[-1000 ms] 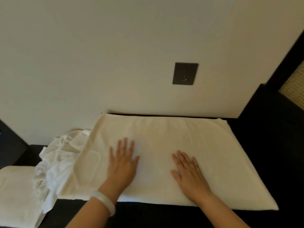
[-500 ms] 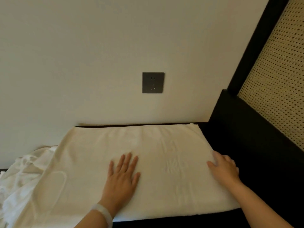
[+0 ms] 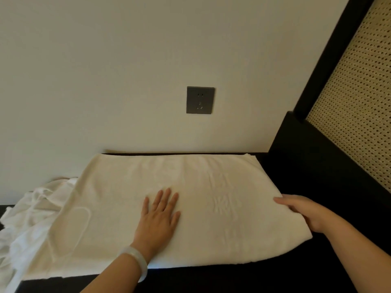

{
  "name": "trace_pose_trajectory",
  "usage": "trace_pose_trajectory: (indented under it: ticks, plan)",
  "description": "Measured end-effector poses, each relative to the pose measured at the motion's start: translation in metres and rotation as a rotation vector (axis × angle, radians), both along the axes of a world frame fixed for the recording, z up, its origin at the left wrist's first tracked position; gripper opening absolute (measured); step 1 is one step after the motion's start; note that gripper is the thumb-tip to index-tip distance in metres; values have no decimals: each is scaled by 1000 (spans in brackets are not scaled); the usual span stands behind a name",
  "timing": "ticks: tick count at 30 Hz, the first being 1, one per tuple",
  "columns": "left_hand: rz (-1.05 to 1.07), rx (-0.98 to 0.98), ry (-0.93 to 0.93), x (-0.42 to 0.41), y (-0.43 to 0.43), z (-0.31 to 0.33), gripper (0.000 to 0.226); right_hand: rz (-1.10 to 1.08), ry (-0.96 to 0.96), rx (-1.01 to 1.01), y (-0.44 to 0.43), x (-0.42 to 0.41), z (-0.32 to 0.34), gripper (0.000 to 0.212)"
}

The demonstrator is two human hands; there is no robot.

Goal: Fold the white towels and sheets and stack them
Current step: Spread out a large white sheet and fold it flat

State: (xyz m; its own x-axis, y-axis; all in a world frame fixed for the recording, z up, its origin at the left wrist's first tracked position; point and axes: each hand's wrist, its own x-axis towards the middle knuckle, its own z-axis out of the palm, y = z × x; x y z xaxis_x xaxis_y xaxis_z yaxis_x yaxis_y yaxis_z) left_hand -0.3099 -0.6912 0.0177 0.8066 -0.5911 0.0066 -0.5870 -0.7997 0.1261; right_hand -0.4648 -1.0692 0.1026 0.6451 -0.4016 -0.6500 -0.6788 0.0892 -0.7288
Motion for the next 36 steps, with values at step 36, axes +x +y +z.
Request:
trace_pose_trajectory:
  ticks: [36]
  plan:
    - [573,-256,713,-18,16,54,65,668,163,-932,241,274,-19,83]
